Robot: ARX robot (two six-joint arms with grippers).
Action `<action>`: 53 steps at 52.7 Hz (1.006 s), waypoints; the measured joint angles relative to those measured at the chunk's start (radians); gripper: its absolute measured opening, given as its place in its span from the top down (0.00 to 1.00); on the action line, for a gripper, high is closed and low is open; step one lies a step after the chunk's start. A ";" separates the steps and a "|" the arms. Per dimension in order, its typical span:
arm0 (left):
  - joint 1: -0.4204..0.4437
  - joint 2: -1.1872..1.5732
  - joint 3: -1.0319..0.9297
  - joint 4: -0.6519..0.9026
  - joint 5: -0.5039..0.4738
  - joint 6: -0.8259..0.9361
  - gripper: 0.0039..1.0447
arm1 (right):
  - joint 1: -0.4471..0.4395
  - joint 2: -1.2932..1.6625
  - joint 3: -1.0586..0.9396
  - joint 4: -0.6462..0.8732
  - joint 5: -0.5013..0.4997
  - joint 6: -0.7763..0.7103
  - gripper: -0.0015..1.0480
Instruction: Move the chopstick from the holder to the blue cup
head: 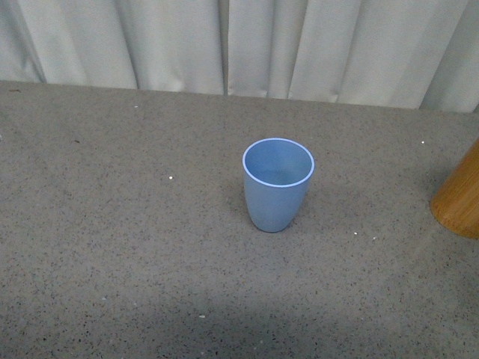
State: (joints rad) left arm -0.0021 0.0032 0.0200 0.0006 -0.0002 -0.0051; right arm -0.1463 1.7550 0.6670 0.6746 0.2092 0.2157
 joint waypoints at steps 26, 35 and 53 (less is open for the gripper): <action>0.000 0.000 0.000 0.000 0.000 0.000 0.06 | 0.011 0.084 0.074 -0.031 0.021 0.047 0.09; 0.000 0.000 0.000 0.000 0.000 0.000 0.06 | 0.020 0.104 0.084 -0.033 0.035 0.052 0.09; 0.000 0.000 0.000 0.000 0.000 0.000 0.06 | 0.028 0.119 0.082 -0.006 0.051 0.050 0.65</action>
State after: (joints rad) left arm -0.0021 0.0032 0.0200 0.0006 -0.0002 -0.0051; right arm -0.1184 1.8740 0.7494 0.6689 0.2604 0.2653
